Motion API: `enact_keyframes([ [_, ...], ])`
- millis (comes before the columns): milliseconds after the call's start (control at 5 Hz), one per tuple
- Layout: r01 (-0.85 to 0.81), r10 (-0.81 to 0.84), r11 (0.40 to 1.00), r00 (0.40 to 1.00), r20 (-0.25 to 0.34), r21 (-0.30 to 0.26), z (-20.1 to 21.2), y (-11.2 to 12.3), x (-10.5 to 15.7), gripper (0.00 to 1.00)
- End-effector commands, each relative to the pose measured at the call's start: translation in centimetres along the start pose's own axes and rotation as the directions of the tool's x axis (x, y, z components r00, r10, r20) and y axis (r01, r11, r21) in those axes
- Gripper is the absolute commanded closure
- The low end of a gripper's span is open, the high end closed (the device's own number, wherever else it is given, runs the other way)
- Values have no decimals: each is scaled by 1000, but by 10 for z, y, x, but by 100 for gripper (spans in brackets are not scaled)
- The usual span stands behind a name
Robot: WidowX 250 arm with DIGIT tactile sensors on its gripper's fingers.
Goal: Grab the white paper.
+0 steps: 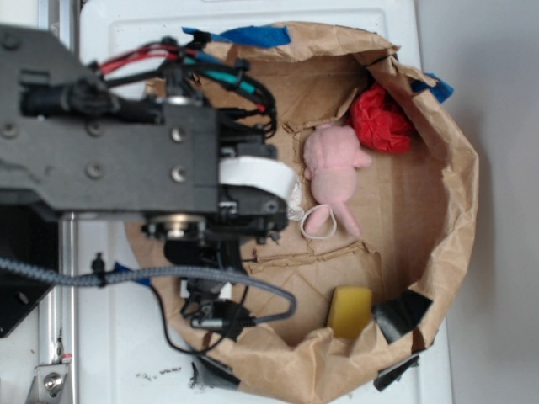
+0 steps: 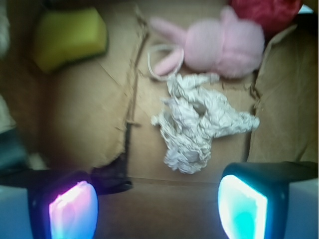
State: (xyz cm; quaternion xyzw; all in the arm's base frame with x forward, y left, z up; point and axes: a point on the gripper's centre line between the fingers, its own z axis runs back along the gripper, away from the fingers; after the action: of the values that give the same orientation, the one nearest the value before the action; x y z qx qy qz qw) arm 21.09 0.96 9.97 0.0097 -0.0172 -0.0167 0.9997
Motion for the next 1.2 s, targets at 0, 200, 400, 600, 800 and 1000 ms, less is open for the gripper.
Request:
enact_keyframes([
  [0,-87,86,995,996,-25,-55,-1,27,23,0],
  [200,-101,102,990,995,11,-96,17,29,34,0],
  [400,-96,97,993,995,10,-75,11,25,36,0],
  [600,-85,85,994,996,-7,-66,3,23,32,0],
  [800,-73,73,995,997,0,-67,-2,17,31,0],
  [1000,-75,82,991,995,64,-107,-10,12,41,0],
])
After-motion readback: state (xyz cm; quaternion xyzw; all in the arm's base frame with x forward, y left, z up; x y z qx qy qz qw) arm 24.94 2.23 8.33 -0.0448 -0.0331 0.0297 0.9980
